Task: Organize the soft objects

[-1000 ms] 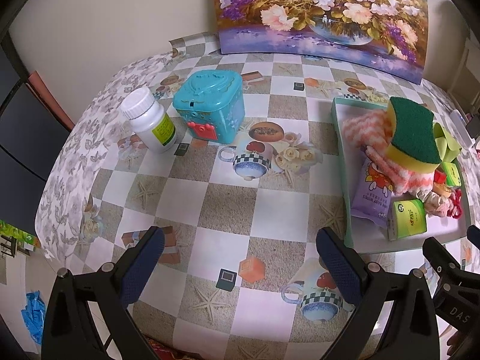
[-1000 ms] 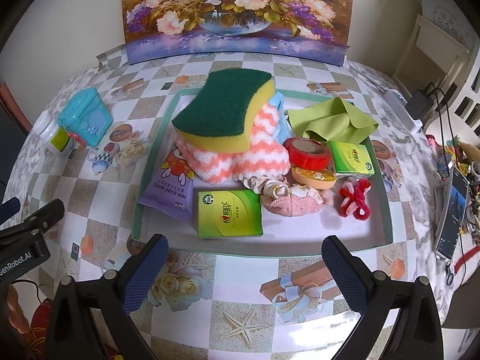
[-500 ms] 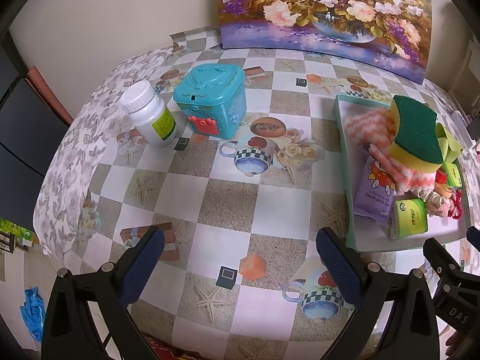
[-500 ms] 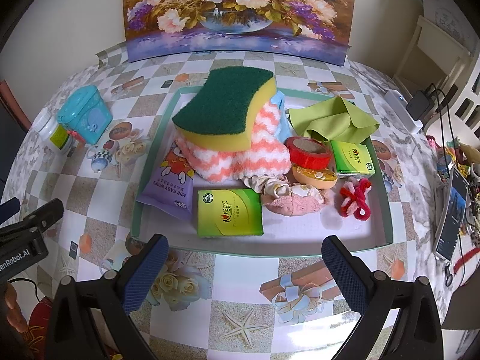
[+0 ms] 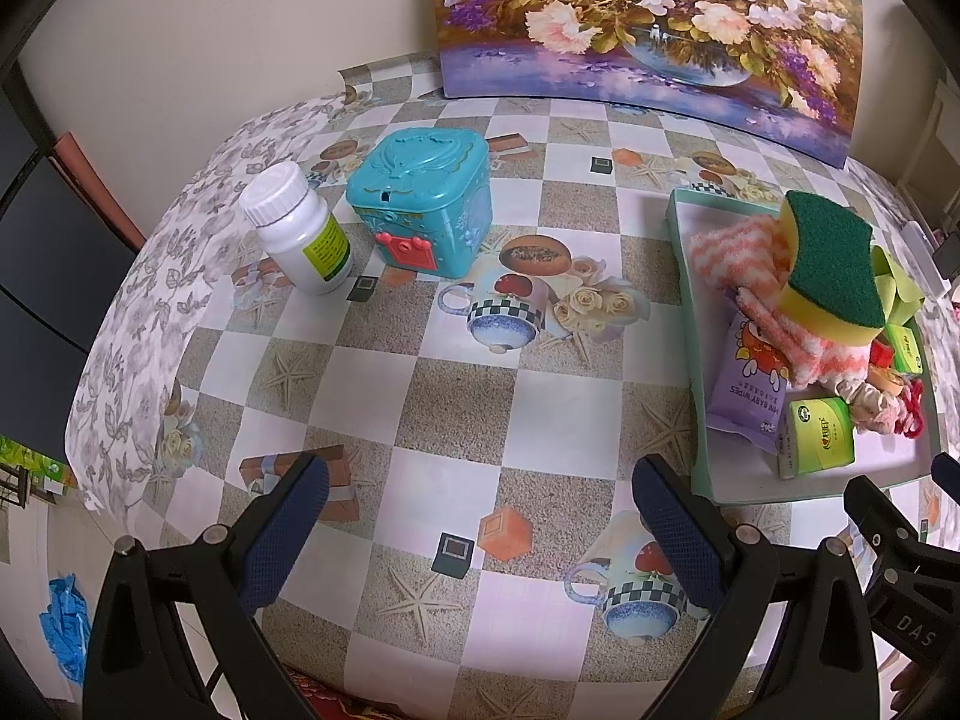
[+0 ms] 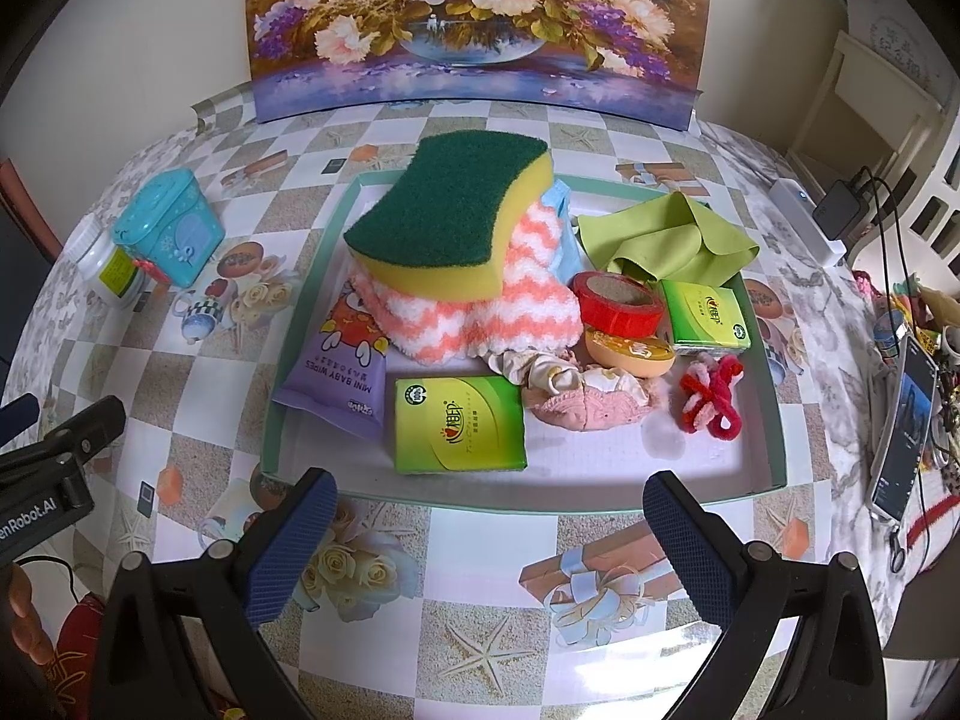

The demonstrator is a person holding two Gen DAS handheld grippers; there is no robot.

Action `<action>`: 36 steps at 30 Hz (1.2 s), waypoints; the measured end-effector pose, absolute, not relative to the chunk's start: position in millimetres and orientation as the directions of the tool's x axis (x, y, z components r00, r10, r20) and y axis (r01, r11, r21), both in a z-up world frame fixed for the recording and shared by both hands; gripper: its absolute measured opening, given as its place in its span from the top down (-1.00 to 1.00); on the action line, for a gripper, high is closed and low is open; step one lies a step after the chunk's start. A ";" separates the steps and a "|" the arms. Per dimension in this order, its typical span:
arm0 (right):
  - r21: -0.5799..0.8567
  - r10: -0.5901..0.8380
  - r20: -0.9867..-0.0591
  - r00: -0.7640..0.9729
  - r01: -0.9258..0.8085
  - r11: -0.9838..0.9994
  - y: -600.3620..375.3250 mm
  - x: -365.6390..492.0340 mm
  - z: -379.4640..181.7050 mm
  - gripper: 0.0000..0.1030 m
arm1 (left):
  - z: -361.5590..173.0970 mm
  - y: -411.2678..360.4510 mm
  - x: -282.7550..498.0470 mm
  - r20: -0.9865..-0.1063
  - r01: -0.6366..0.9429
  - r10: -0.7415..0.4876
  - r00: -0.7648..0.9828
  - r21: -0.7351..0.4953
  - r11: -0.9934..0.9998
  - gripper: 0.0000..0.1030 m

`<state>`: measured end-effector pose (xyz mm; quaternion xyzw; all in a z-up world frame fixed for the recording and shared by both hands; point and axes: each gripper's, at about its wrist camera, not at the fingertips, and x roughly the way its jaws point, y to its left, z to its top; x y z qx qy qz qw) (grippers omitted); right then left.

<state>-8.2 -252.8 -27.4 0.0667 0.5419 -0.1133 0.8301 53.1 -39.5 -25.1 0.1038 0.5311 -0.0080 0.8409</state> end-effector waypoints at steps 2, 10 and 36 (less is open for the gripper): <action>-0.012 -0.116 -0.915 0.387 0.261 0.965 -252.6 -8.1 -27.4 -1.00 | -24.9 -39.6 53.2 -0.895 0.124 0.097 0.436 0.166 0.978 -0.96; -0.012 -0.116 -0.915 0.386 0.261 0.965 -252.0 -8.1 -27.8 -1.00 | -24.8 -39.3 53.3 -0.895 0.125 0.096 0.436 0.166 0.978 -0.96; -0.012 -0.116 -0.915 0.386 0.261 0.965 -252.2 -7.7 -27.8 -1.00 | -23.0 -39.3 52.2 -0.892 0.129 0.091 0.443 0.164 0.978 -0.96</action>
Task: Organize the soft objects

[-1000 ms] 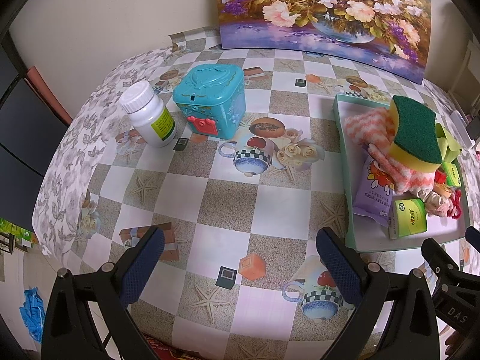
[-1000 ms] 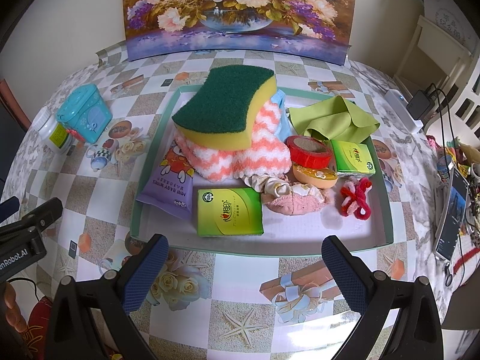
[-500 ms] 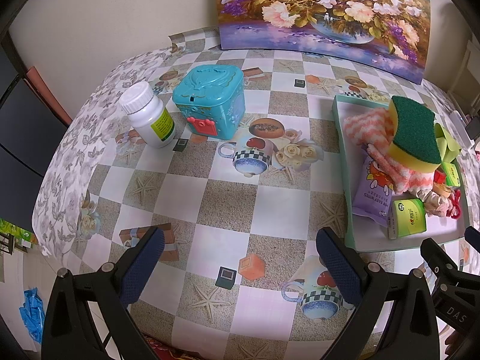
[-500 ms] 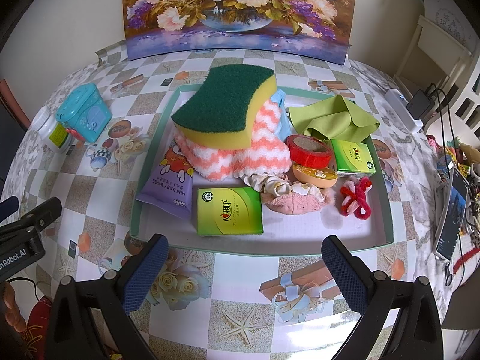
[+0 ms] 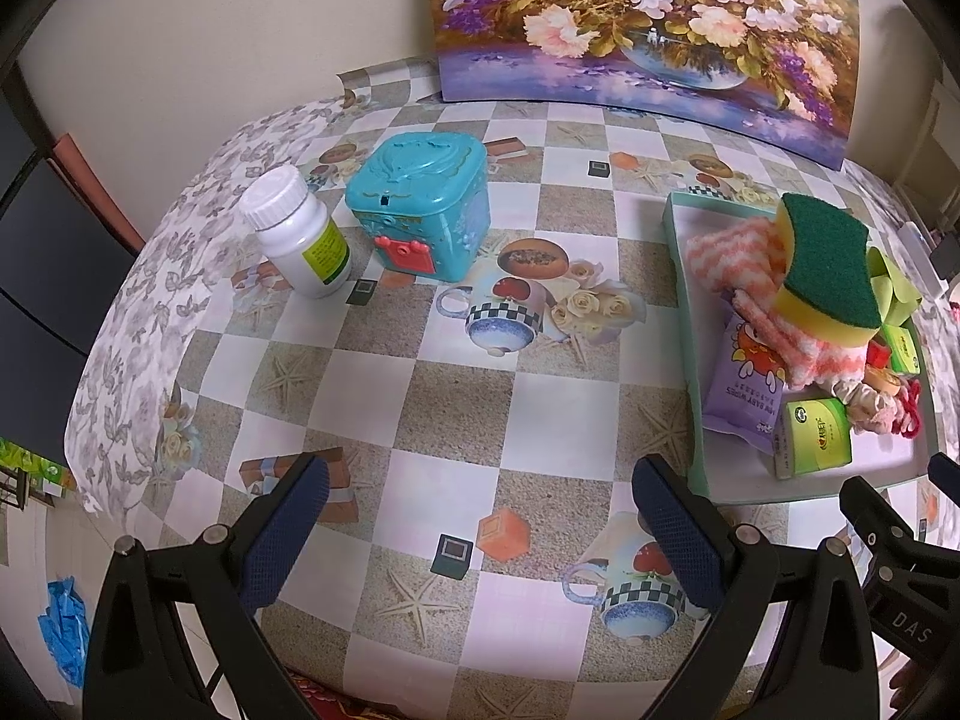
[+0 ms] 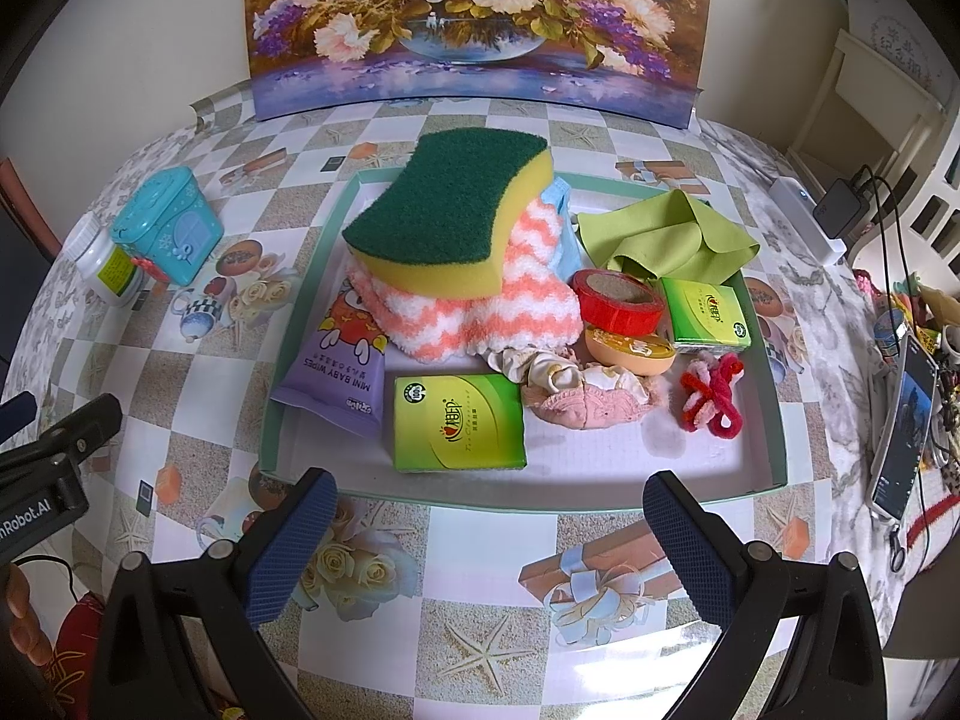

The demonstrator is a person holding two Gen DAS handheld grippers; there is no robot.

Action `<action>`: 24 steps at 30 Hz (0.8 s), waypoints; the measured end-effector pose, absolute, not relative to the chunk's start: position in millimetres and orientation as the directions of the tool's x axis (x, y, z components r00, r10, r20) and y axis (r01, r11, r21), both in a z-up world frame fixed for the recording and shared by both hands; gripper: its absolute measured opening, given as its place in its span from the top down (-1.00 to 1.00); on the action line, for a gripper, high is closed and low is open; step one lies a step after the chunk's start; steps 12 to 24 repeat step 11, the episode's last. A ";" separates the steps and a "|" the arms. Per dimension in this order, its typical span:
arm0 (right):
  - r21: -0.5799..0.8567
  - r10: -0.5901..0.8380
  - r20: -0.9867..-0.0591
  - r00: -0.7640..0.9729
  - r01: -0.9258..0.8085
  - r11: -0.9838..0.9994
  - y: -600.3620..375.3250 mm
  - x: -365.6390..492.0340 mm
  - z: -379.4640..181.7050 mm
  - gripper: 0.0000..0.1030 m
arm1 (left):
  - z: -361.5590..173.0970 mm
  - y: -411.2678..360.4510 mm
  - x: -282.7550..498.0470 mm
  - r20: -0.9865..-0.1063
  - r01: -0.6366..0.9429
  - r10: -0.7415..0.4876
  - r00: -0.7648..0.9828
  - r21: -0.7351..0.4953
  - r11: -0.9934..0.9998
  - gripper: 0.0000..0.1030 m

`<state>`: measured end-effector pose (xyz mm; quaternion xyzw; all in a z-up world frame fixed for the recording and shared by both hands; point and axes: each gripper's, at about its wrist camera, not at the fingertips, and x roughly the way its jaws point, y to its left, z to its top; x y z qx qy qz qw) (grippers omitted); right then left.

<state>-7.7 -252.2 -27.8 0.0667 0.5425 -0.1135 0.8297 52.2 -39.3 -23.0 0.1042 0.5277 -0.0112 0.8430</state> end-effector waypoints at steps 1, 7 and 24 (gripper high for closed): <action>-0.013 -0.116 -0.915 0.385 0.261 0.965 -252.1 -7.8 -27.8 -1.00 | -23.1 -39.2 52.1 -0.892 0.129 0.091 0.443 0.164 0.978 -0.96; -0.013 -0.116 -0.915 0.385 0.261 0.965 -252.1 -7.7 -27.7 -1.00 | -23.2 -39.4 52.1 -0.892 0.129 0.091 0.443 0.164 0.978 -0.96; -0.013 -0.116 -0.915 0.385 0.261 0.965 -252.1 -7.7 -27.7 -1.00 | -23.4 -39.6 52.2 -0.893 0.131 0.088 0.442 0.161 0.978 -0.96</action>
